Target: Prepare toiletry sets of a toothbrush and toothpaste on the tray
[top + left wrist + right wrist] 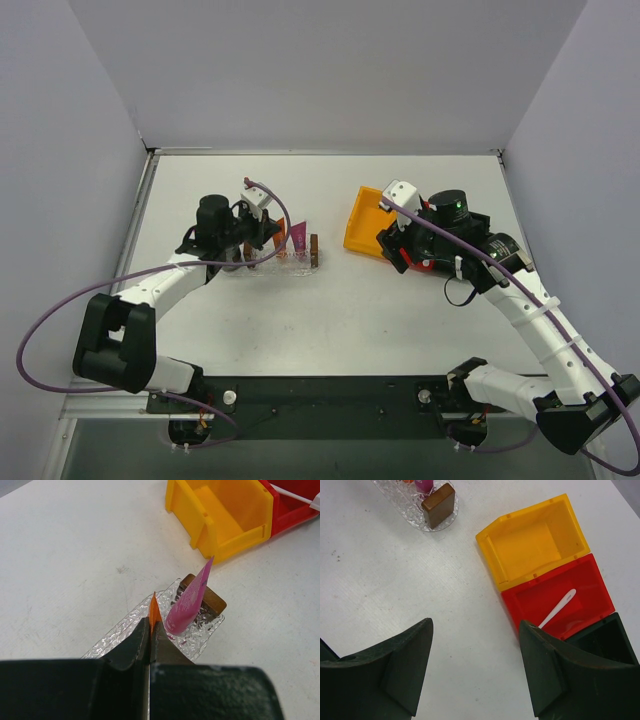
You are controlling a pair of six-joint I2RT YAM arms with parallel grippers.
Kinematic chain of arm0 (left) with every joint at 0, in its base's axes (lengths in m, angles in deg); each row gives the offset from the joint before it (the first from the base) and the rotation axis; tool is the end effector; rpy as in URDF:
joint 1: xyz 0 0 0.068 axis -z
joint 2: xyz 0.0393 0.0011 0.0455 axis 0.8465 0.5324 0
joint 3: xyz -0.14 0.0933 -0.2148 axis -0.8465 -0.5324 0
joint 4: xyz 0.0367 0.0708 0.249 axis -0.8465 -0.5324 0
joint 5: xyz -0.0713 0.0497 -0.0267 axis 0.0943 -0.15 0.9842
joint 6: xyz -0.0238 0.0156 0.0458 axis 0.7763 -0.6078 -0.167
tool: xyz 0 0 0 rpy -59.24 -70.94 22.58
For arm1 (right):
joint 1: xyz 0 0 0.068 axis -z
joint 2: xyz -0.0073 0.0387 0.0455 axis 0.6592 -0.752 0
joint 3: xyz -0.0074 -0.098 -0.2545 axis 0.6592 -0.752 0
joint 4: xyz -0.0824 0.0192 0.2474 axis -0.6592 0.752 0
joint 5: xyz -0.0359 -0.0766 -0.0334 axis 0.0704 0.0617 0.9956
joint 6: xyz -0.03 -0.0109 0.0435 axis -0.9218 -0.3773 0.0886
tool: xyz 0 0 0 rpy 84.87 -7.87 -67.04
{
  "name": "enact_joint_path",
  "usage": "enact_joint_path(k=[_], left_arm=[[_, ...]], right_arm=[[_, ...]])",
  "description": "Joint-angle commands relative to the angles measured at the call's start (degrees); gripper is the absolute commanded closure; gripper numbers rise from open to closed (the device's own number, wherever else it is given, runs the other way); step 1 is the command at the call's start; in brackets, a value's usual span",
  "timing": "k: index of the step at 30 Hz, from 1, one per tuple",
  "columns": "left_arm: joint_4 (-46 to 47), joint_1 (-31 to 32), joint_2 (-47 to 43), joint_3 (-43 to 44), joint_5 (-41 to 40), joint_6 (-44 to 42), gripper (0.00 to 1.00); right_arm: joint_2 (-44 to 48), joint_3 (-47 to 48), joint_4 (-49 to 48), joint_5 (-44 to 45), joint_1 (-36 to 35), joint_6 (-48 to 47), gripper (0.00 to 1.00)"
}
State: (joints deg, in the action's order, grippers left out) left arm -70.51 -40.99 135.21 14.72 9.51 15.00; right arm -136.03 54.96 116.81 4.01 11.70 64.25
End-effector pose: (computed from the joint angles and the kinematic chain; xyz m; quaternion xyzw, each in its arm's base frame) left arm 0.2924 -0.1066 0.2445 0.2900 0.7577 -0.2620 0.5227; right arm 0.1958 0.1214 0.3897 -0.4091 0.7235 0.1551 0.5341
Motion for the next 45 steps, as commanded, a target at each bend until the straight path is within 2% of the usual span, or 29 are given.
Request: enact_joint_path(k=[1, 26, 44, 45], left_arm=[[5.1, 0.0, 0.3, 0.4, 1.1, -0.7, 1.0], [2.6, -0.4, 0.9, 0.0, 2.9, -1.6, 0.99], [-0.3, -0.4, -1.5, -0.1, 2.2, -3.4, 0.55], [-0.6, -0.4, -1.7, -0.1, 2.1, -3.5, 0.48]], right_arm=[[-0.2, -0.5, -1.8, -1.0, 0.4, 0.3, 0.36], [-0.8, -0.4, -1.9, -1.3, 0.4, 0.3, 0.36], [-0.4, -0.4, -2.0, -0.7, 0.4, 0.6, 0.36], [-0.4, -0.5, -2.0, -0.7, 0.4, 0.6, 0.36]])
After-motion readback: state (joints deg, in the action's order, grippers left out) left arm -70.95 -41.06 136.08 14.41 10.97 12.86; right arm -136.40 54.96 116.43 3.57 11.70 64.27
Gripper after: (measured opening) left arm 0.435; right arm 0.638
